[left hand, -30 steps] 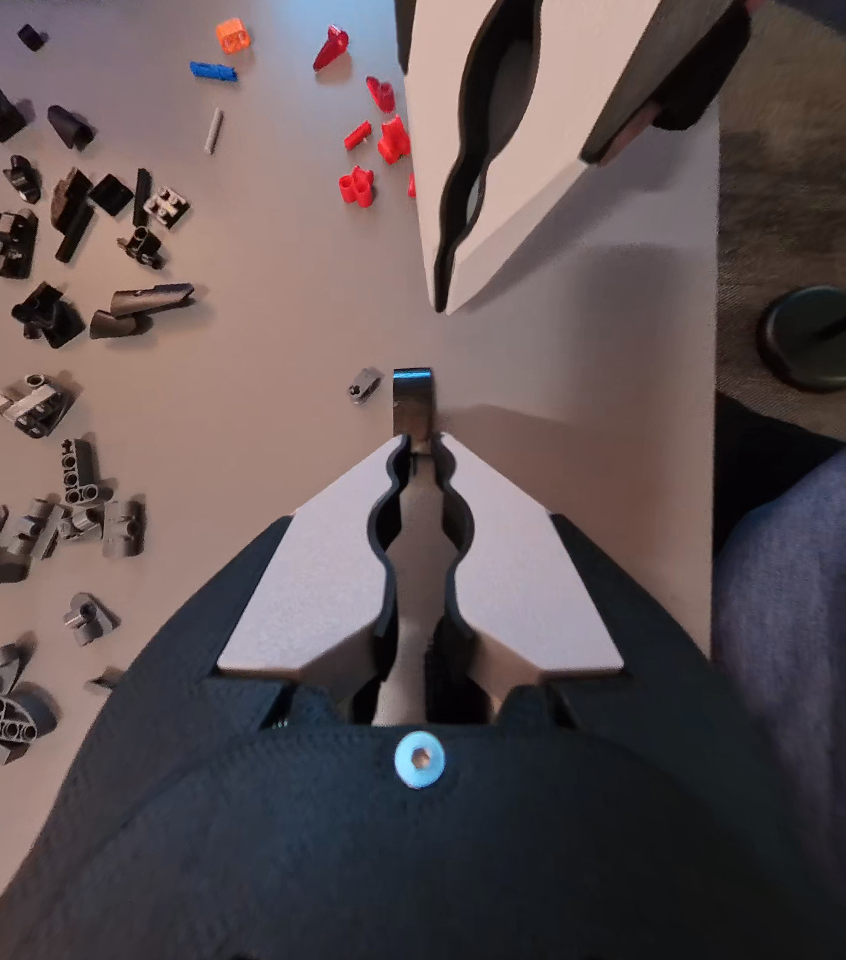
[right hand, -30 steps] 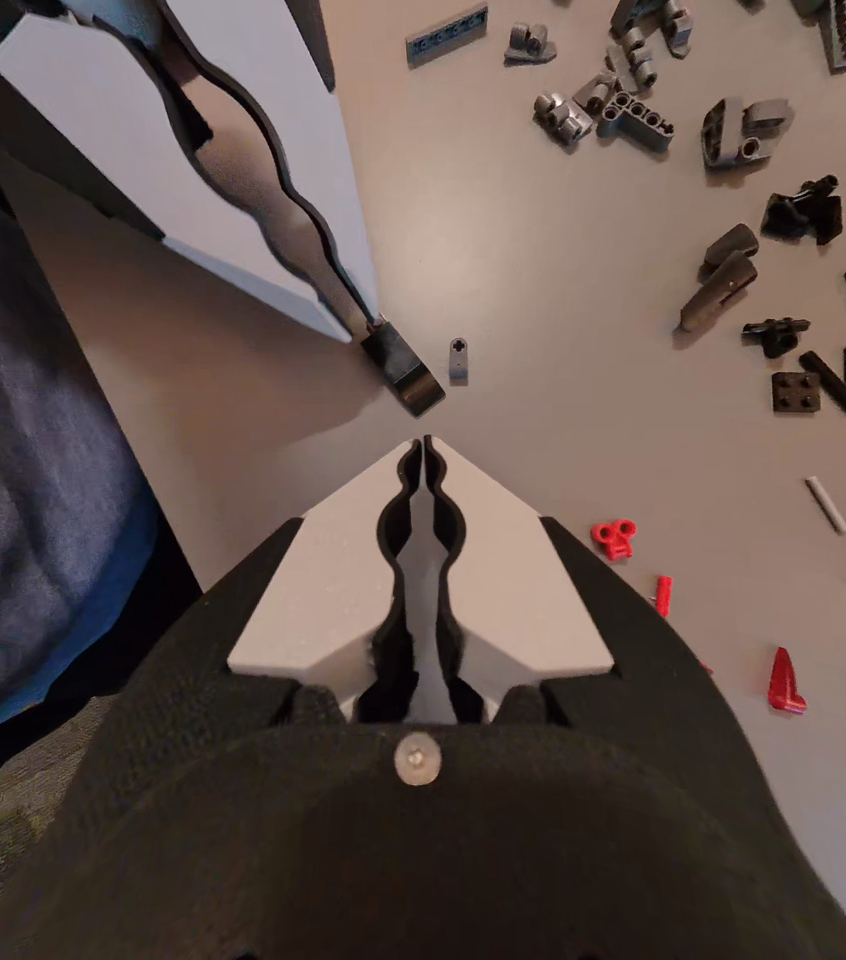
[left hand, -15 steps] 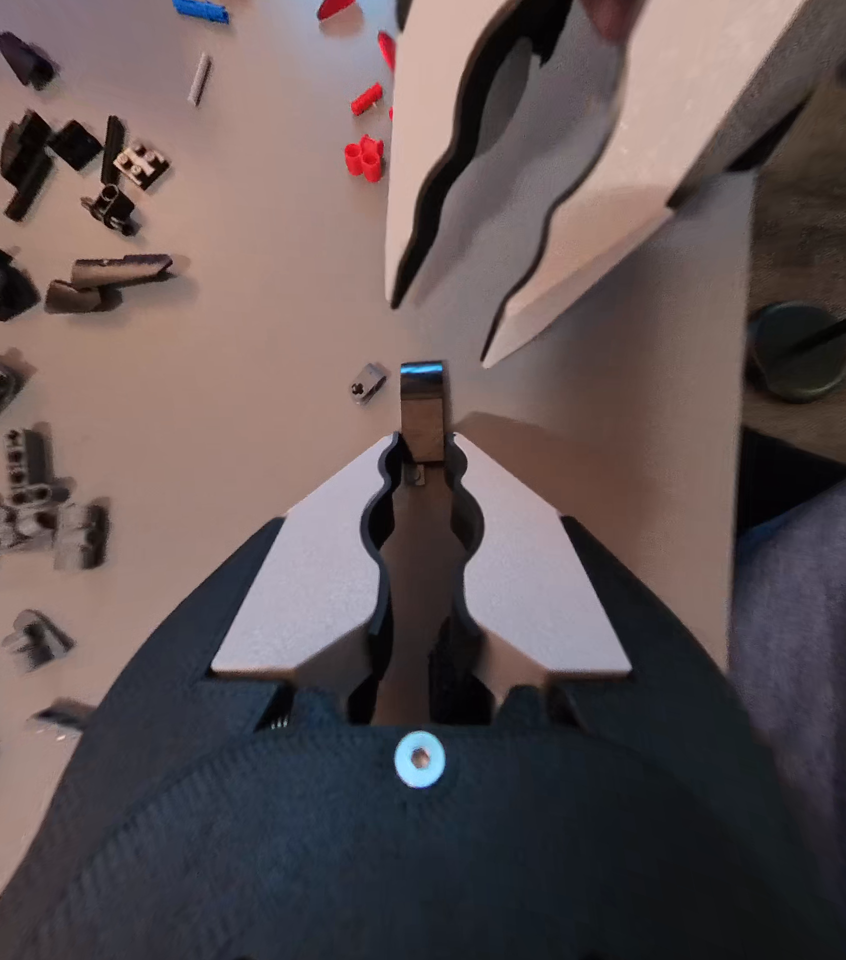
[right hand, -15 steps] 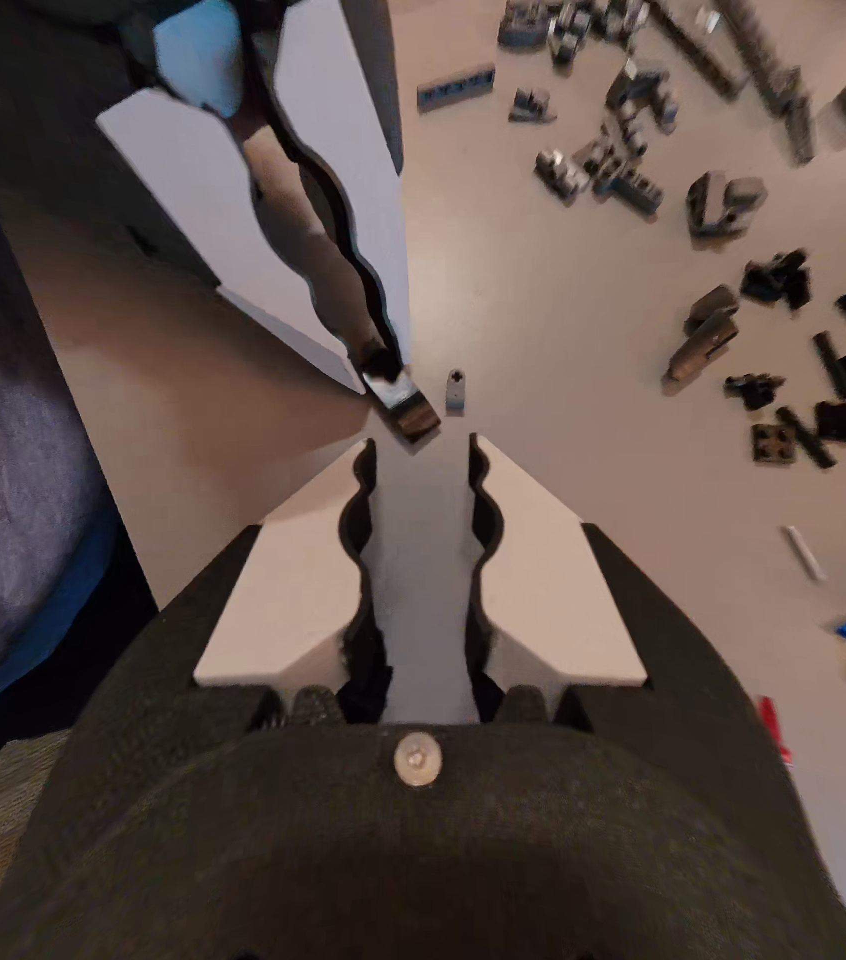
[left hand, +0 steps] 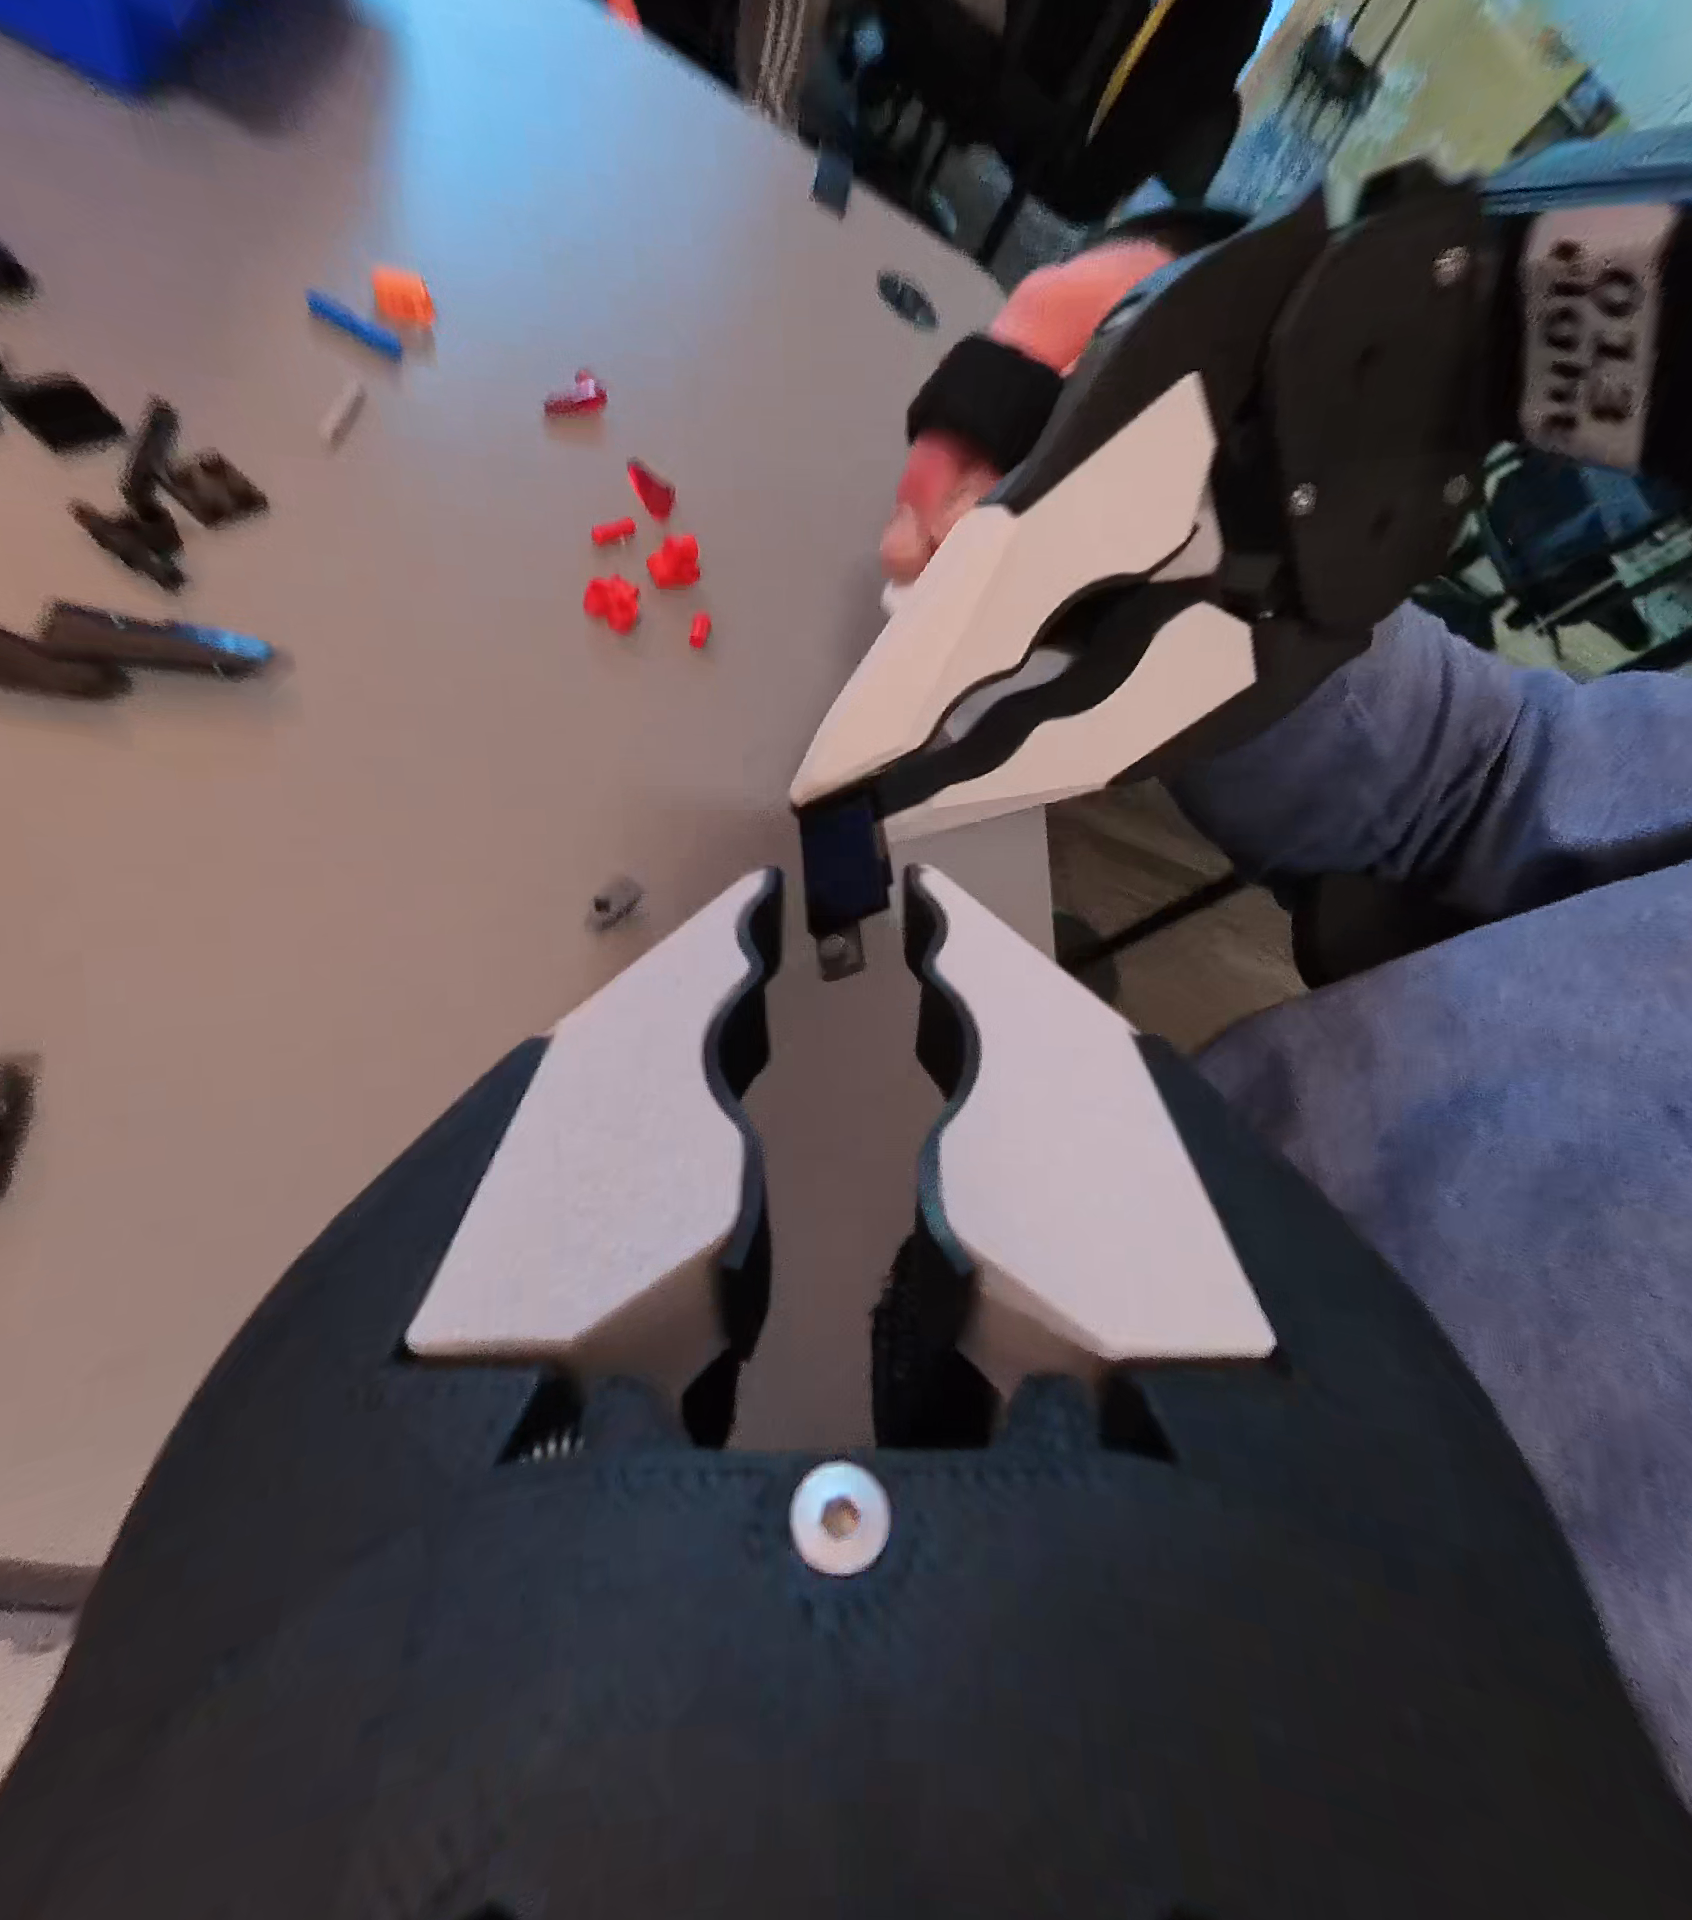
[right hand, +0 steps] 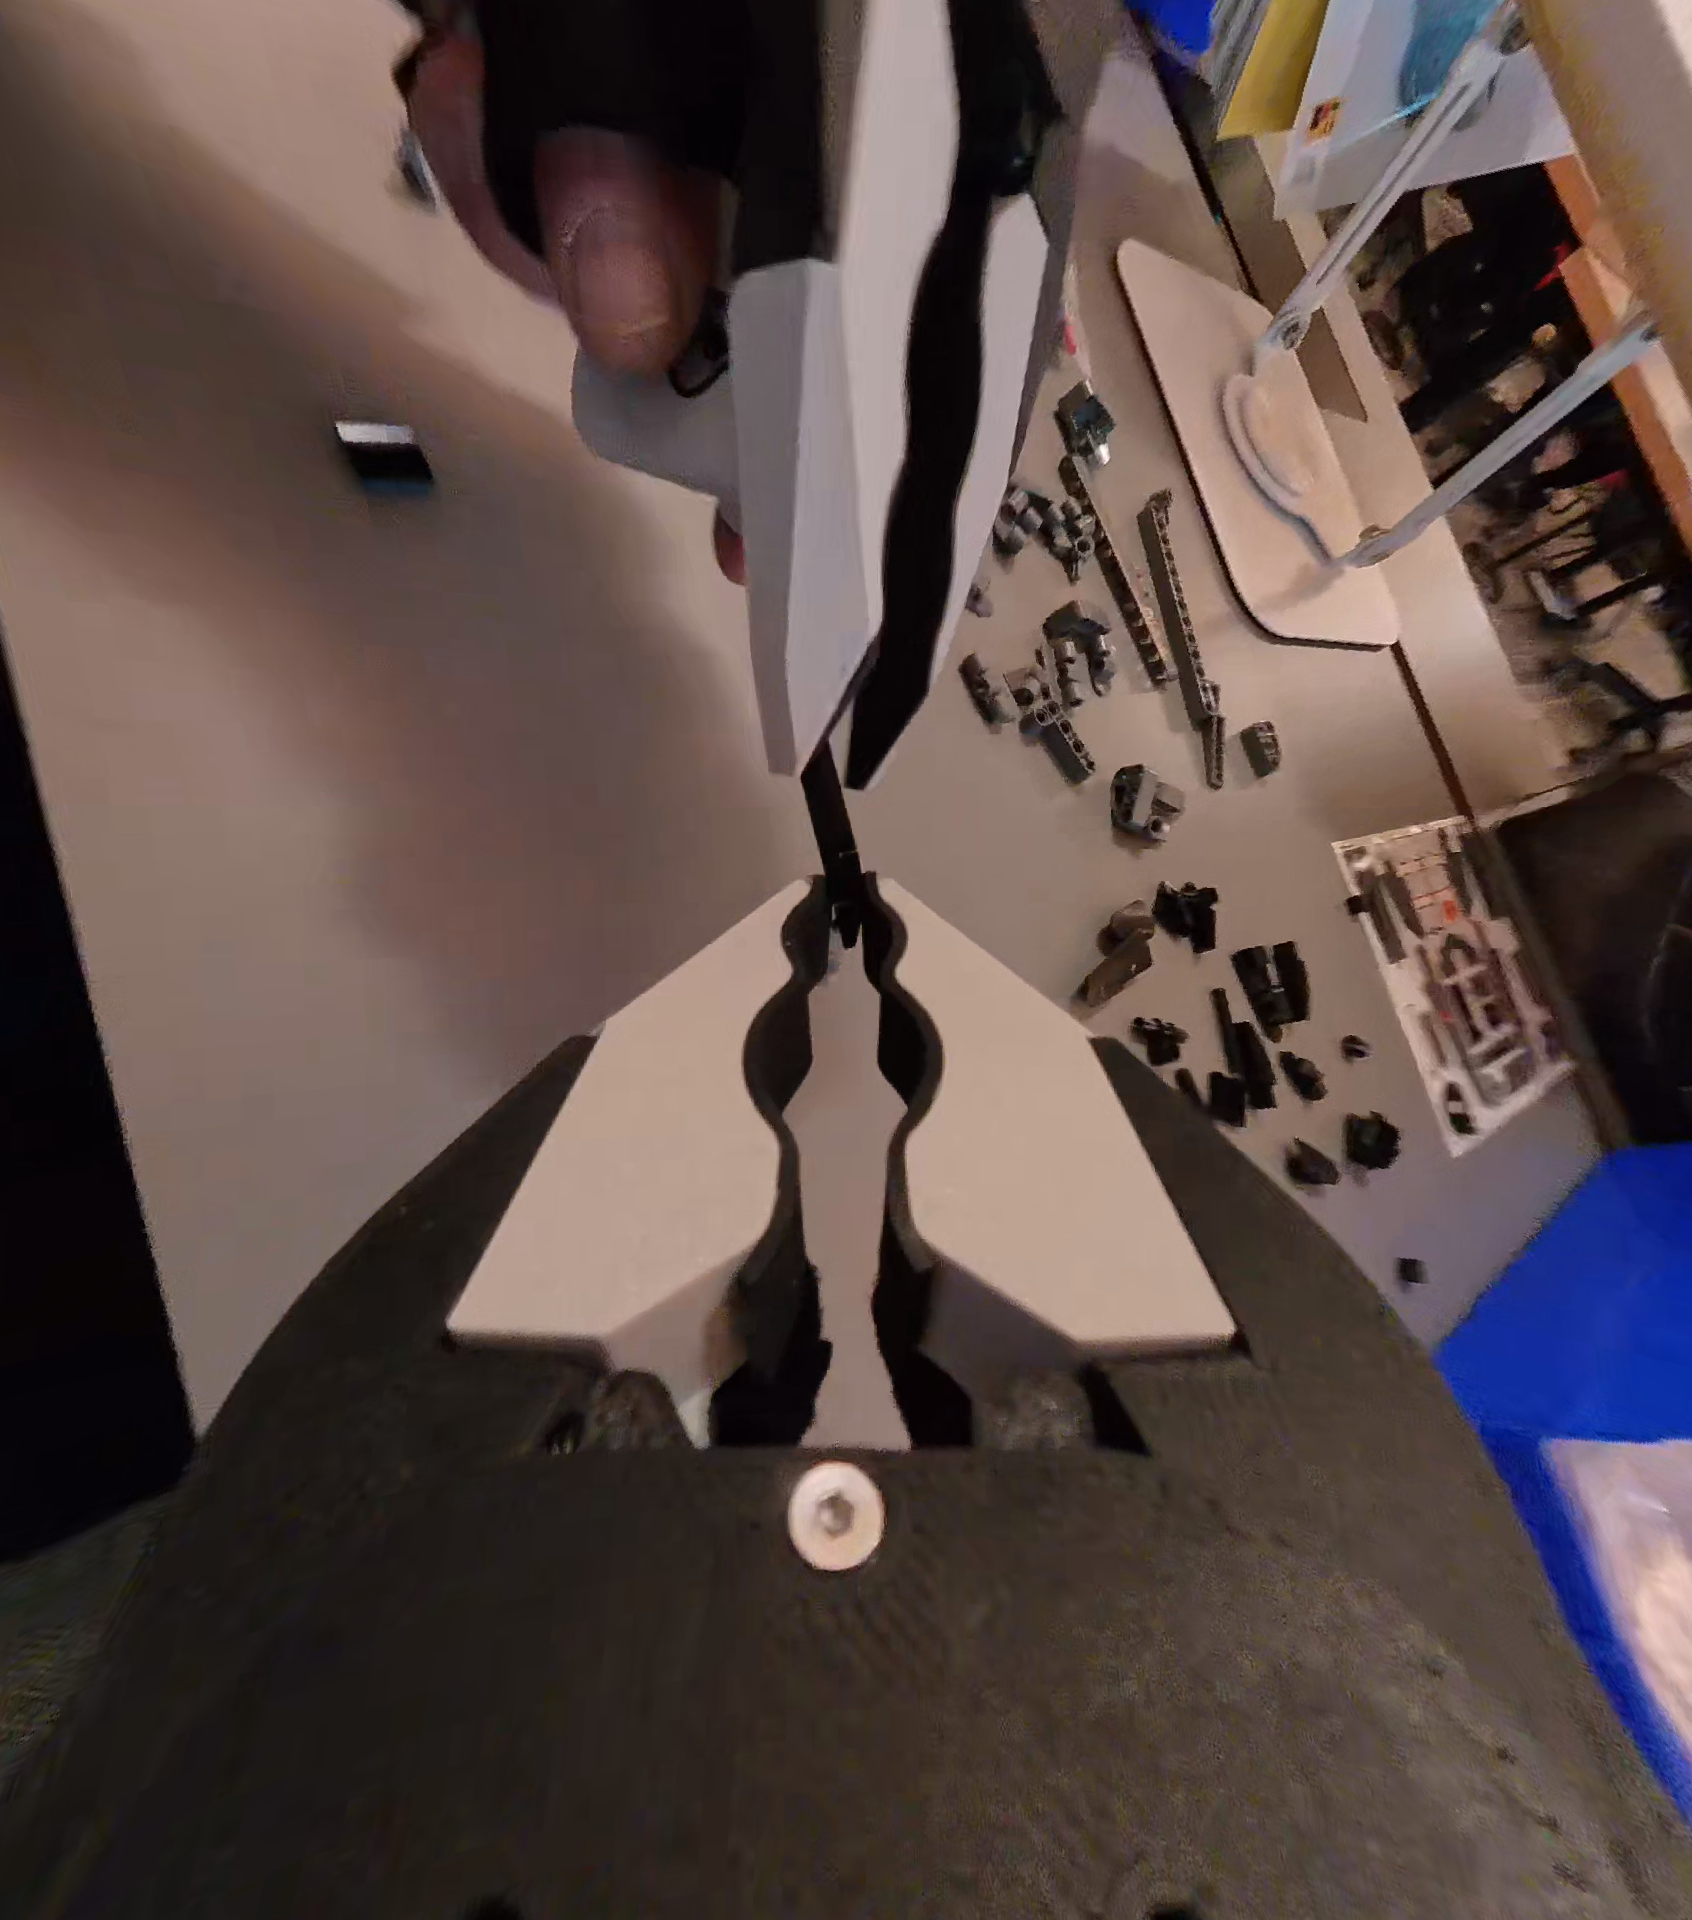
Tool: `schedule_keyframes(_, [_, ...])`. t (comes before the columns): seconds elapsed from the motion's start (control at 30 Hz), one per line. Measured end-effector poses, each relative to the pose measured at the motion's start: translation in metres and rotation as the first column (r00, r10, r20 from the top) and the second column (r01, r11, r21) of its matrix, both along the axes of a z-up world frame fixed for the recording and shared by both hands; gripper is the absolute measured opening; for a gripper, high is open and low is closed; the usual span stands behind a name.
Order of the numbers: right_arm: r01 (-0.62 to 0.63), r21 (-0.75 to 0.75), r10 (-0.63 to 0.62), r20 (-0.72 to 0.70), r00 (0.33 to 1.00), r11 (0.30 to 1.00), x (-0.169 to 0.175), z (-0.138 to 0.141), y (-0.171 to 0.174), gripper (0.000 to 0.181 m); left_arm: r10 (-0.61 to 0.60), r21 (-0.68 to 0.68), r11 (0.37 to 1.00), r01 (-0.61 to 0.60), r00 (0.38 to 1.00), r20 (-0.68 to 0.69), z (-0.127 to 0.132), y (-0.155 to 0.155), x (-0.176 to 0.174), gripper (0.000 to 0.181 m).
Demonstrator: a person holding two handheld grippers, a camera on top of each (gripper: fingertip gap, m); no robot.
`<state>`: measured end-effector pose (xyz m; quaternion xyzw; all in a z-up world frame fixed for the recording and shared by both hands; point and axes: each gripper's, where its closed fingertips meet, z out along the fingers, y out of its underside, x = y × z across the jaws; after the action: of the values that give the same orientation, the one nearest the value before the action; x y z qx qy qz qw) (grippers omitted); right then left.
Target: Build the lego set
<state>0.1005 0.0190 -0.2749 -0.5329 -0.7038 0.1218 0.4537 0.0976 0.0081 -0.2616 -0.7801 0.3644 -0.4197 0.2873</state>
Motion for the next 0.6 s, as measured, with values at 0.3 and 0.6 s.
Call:
schedule_keyframes(0.3, [-0.027, -0.207, 0.002, -0.121, 0.993, 0.978, 0.003, 0.023, -0.006, 0.003, 0.108, 0.596, 0.8, 0.064, 0.962, -0.249, 0.014, 0.001, 0.006, 0.027])
schedule_keyframes(0.6, [-0.075, -0.245, 0.04, -0.146, 0.988, 0.967, -0.002, 0.035, -0.017, 0.004, 0.095, 0.655, 0.75, 0.096, 0.964, -0.249, 0.024, -0.007, 0.008, 0.004])
